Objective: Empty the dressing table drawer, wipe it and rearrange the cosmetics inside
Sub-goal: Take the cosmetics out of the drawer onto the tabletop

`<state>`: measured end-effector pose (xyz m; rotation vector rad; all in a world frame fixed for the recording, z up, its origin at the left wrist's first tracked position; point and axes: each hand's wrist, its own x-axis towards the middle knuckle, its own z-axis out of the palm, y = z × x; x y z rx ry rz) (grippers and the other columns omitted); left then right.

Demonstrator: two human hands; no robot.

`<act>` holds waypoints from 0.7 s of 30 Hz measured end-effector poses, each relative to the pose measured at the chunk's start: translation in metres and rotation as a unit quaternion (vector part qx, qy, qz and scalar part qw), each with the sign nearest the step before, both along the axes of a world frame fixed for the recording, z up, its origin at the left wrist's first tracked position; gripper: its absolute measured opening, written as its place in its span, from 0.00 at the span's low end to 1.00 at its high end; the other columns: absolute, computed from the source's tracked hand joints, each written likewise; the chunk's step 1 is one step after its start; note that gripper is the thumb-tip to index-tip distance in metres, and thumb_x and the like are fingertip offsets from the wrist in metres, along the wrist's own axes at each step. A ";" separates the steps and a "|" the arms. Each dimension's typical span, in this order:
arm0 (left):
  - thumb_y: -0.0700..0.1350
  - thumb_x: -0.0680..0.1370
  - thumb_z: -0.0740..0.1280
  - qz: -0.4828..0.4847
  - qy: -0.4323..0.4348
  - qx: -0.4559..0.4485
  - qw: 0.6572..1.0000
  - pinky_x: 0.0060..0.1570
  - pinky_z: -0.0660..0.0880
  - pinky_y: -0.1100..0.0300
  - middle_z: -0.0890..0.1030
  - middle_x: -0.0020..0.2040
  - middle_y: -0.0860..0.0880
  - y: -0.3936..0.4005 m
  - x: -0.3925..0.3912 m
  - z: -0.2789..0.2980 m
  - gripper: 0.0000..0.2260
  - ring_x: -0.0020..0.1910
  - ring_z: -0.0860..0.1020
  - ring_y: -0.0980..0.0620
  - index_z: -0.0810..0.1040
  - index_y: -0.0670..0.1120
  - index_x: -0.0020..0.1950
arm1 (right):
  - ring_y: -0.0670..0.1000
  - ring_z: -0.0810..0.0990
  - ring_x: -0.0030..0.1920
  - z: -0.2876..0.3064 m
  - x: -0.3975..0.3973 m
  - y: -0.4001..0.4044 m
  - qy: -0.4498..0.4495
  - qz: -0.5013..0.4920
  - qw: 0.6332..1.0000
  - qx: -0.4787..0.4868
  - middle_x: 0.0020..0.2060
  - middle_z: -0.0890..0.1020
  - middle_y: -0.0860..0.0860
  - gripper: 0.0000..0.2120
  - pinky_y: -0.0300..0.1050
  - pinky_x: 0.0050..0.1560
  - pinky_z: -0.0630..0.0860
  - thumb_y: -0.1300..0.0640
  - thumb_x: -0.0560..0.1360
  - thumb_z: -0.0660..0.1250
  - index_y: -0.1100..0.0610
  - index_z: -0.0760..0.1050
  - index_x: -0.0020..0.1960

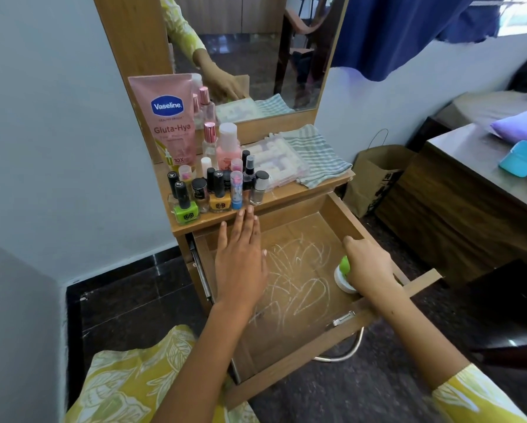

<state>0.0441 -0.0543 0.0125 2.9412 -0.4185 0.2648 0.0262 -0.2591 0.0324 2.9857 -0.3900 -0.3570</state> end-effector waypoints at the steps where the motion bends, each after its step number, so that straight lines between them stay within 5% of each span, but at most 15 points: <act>1: 0.51 0.82 0.50 0.000 0.000 -0.001 1.000 0.72 0.36 0.49 0.38 0.75 0.48 0.000 0.000 0.000 0.26 0.75 0.37 0.51 0.43 0.44 0.76 | 0.54 0.78 0.44 0.001 0.000 0.001 -0.021 0.007 0.999 0.025 0.43 0.75 0.52 0.19 0.42 0.33 0.69 0.61 0.70 0.71 0.57 0.66 0.56; 5: 0.51 0.82 0.50 0.001 0.001 -0.002 1.000 0.72 0.35 0.49 0.39 0.76 0.48 0.000 -0.001 0.001 0.26 0.75 0.38 0.51 0.43 0.44 0.76 | 0.54 0.75 0.39 0.007 0.006 0.012 -0.109 0.051 0.981 0.153 0.38 0.75 0.50 0.22 0.41 0.27 0.57 0.46 0.63 0.75 0.55 0.67 0.46; 8: 0.50 0.82 0.51 0.001 0.001 -0.009 1.000 0.71 0.35 0.50 0.41 0.77 0.47 0.000 -0.001 0.003 0.27 0.75 0.38 0.51 0.44 0.44 0.77 | 0.53 0.75 0.38 0.028 0.018 0.026 -0.187 0.066 0.942 0.272 0.36 0.77 0.51 0.16 0.44 0.32 0.63 0.49 0.63 0.75 0.57 0.75 0.42; 12: 0.50 0.82 0.50 -0.001 0.004 0.002 1.000 0.69 0.32 0.50 0.37 0.76 0.46 -0.001 -0.001 0.003 0.27 0.74 0.36 0.51 0.41 0.43 0.76 | 0.46 0.76 0.39 0.062 0.039 0.044 -0.330 0.059 0.870 0.362 0.39 0.80 0.48 0.17 0.36 0.39 0.66 0.55 0.62 0.77 0.57 0.79 0.48; 16: 0.50 0.82 0.50 0.003 0.006 -0.016 1.000 0.69 0.32 0.50 0.37 0.75 0.47 -0.001 -0.001 0.001 0.27 0.74 0.36 0.51 0.41 0.44 0.76 | 0.47 0.74 0.34 0.082 0.078 0.060 -0.405 0.050 0.826 0.389 0.36 0.79 0.53 0.25 0.44 0.35 0.70 0.58 0.59 0.78 0.59 0.70 0.51; 21: 0.50 0.83 0.49 0.007 0.008 -0.001 1.000 0.69 0.31 0.50 0.35 0.74 0.48 -0.001 0.002 0.000 0.27 0.73 0.34 0.51 0.39 0.44 0.76 | 0.56 0.79 0.41 0.067 0.128 0.070 -0.410 0.077 0.826 0.379 0.41 0.81 0.55 0.28 0.54 0.41 0.77 0.56 0.58 0.79 0.61 0.69 0.51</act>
